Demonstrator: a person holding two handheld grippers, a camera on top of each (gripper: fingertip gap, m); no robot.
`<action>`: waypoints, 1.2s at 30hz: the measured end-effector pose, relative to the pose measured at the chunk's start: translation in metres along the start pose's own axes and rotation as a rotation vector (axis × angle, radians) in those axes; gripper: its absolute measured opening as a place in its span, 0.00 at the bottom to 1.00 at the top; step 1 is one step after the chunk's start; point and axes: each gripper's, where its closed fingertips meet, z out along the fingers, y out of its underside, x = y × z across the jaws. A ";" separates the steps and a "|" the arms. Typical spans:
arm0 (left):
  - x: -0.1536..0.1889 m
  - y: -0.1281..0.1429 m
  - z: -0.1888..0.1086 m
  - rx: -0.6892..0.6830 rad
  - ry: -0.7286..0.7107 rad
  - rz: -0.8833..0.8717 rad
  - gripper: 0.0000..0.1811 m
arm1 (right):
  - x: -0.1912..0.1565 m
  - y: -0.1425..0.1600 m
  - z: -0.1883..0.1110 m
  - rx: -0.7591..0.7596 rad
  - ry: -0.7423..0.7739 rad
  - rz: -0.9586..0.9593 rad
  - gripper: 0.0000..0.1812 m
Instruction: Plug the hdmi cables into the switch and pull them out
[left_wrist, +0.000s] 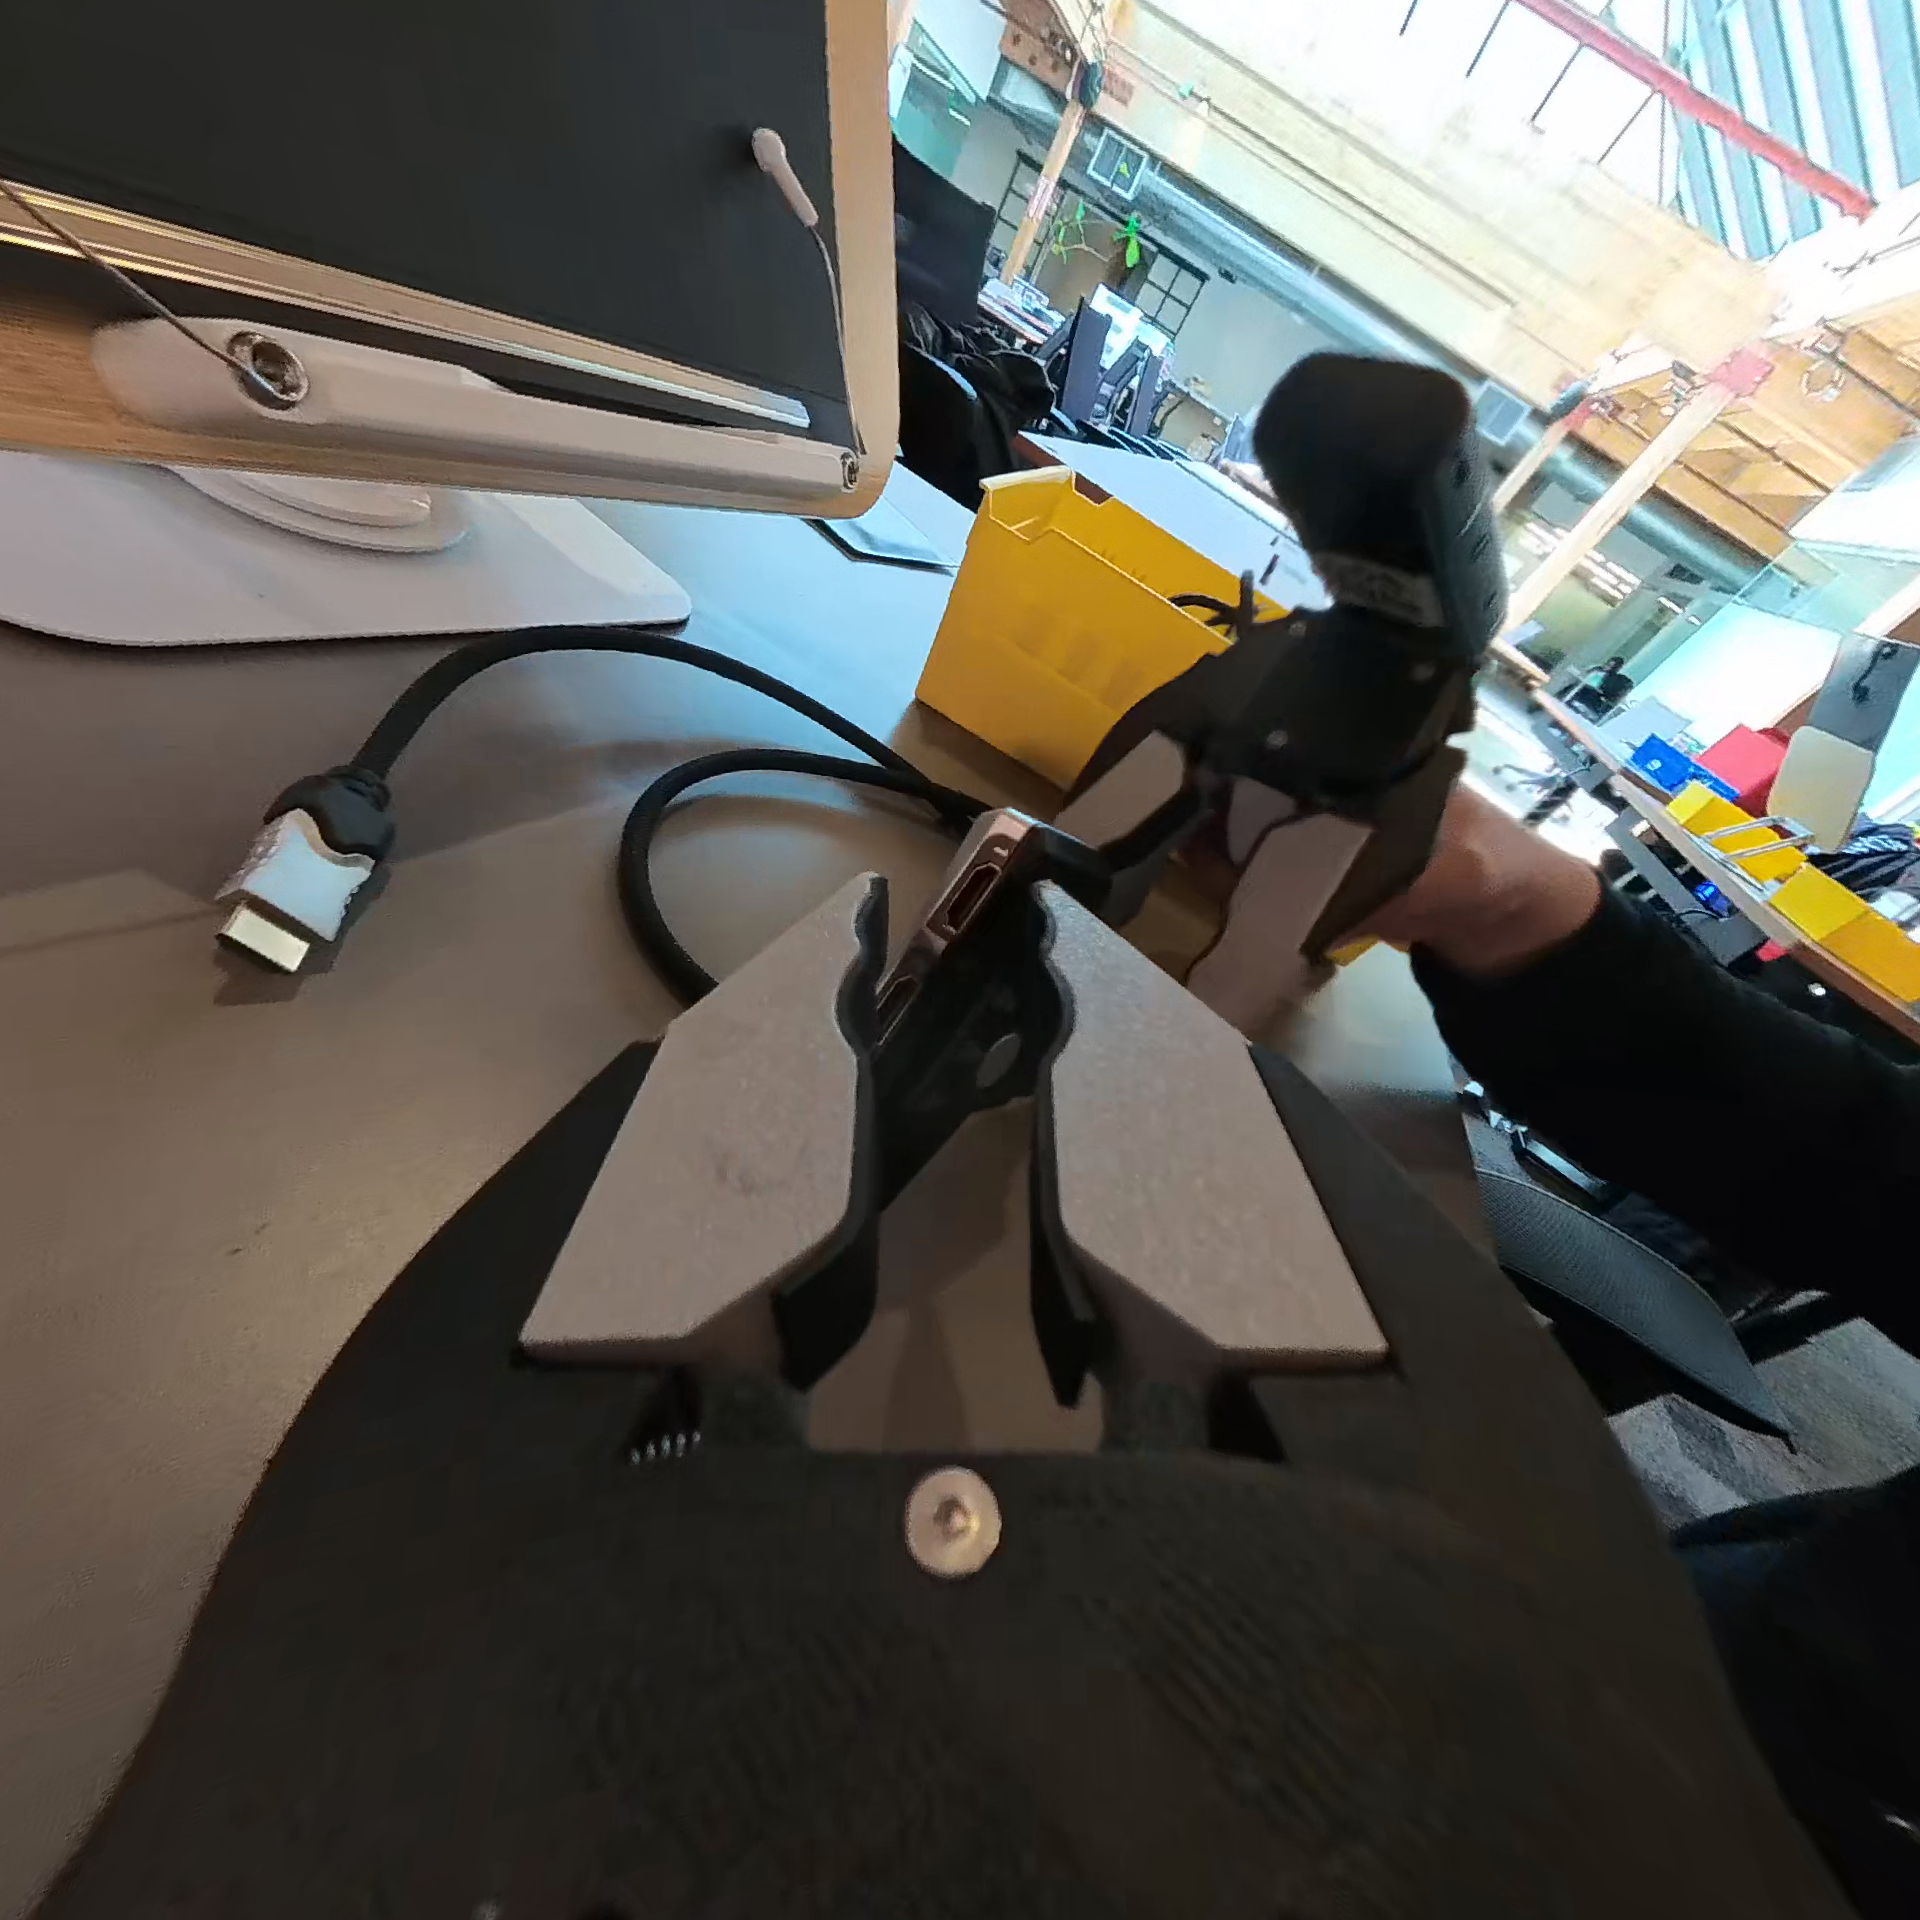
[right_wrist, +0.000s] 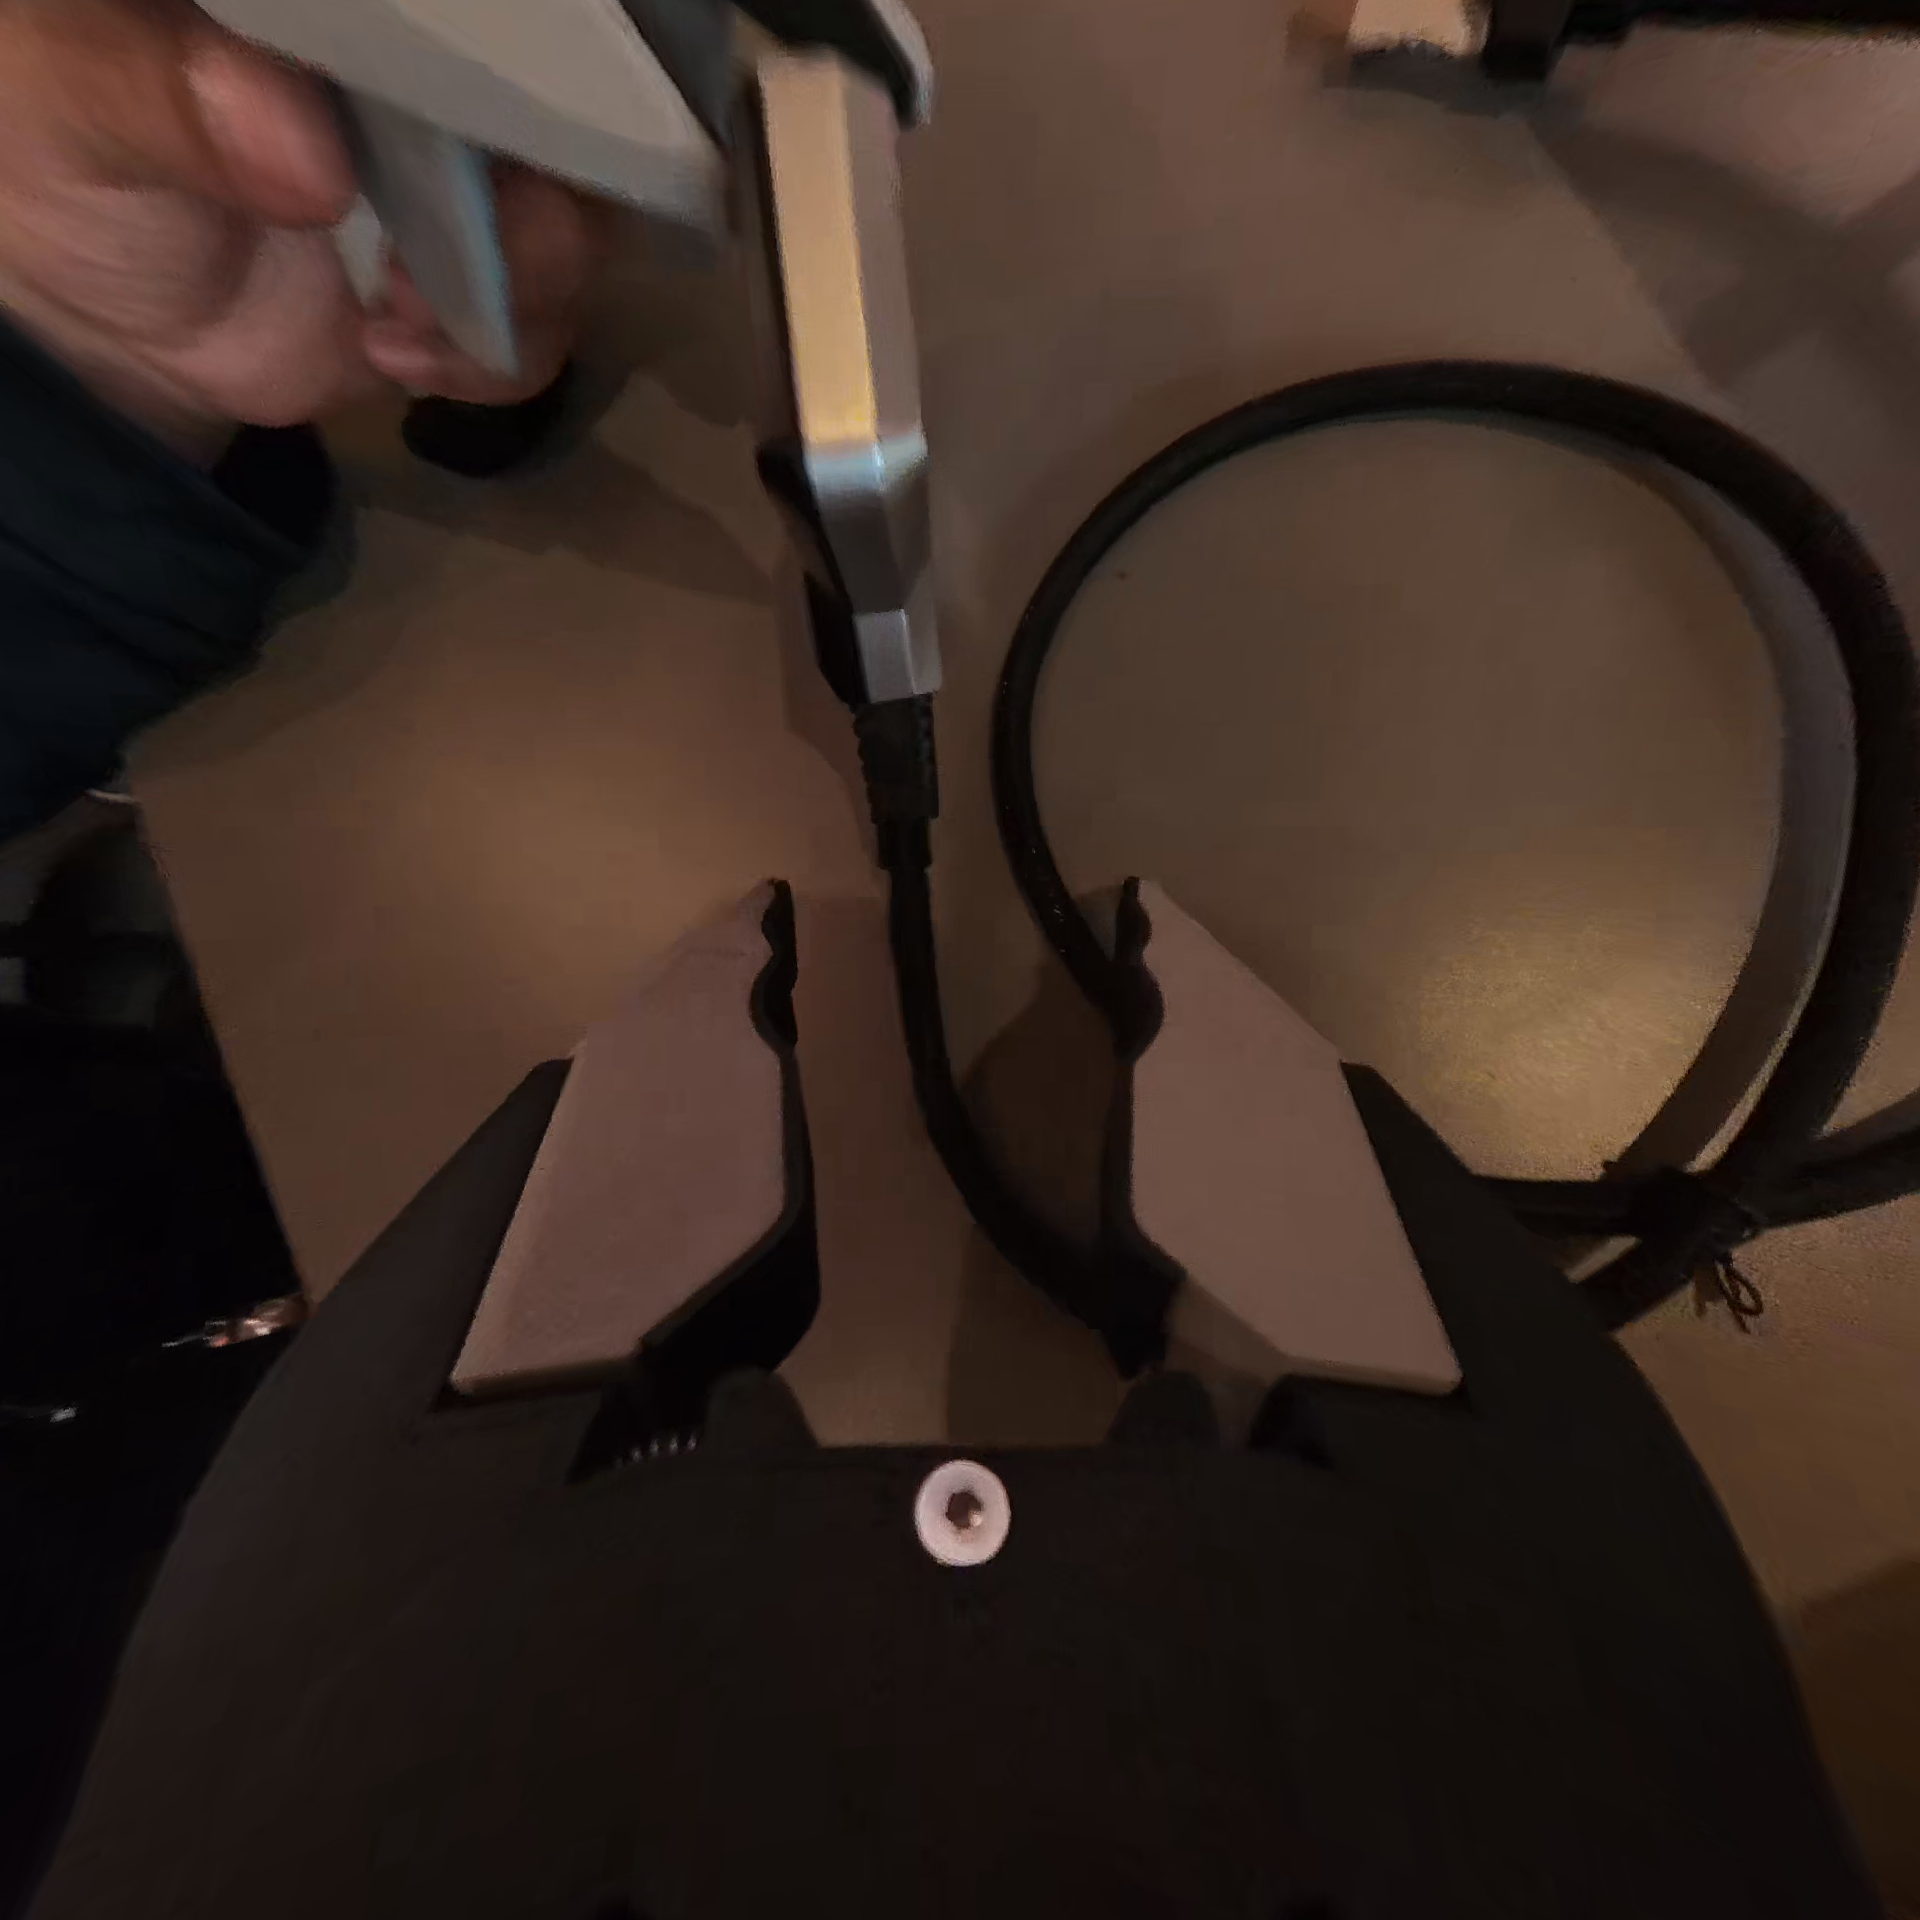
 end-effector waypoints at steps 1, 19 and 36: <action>-0.001 -0.001 0.000 0.004 -0.006 -0.002 0.12 | 0.005 -0.003 0.003 0.027 0.031 -0.012 0.24; 0.036 0.015 0.014 -0.084 0.096 0.231 0.00 | -0.043 0.023 -0.010 -0.049 -0.144 0.085 0.14; 0.021 0.003 0.008 -0.024 0.049 0.159 0.00 | 0.117 -0.025 -0.011 -0.252 0.487 -0.119 0.59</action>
